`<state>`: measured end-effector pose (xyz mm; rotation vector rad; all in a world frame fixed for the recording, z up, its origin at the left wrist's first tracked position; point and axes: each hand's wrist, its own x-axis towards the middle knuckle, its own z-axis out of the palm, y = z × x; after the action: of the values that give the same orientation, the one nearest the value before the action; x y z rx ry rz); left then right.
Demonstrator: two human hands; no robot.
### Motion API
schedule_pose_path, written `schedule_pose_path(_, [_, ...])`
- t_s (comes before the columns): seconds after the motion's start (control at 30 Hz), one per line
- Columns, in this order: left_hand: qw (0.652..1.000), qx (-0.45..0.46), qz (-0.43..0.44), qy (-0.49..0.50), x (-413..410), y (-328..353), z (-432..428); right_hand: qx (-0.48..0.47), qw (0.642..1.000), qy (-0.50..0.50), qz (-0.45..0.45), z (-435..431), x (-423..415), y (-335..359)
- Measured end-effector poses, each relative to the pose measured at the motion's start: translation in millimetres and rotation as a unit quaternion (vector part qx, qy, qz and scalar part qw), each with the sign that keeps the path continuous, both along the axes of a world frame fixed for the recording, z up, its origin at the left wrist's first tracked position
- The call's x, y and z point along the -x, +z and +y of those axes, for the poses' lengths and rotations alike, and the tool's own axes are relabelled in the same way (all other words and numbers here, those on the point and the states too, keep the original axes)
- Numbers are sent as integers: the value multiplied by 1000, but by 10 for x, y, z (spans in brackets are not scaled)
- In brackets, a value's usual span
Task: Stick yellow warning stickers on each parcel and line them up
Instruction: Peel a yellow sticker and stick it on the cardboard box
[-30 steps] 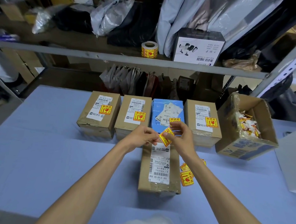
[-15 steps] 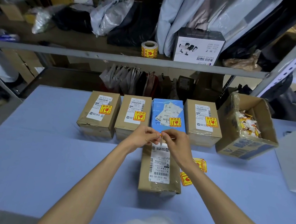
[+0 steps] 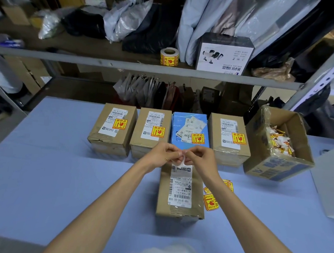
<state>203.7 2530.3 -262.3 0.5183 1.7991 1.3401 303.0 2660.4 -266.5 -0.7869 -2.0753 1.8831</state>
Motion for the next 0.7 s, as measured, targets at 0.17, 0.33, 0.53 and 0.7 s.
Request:
schedule_pose_path(0.17, [1000,-3,-3,9,-3,-5,9,4,1000,0,-4,10,8,-15])
schedule_pose_path(0.33, [999,-9,-5,33,-17,-6,38,-13,1000,11,-9,6,44,-62])
schedule_pose_path(0.53, [998,-13,-1,57,-35,-70,79,-25,1000,-3,-8,-5,58,-74])
schedule_pose_path(0.7, [998,-40,-6,47,-71,-96,91,-17,999,29,-15,-6,45,-35])
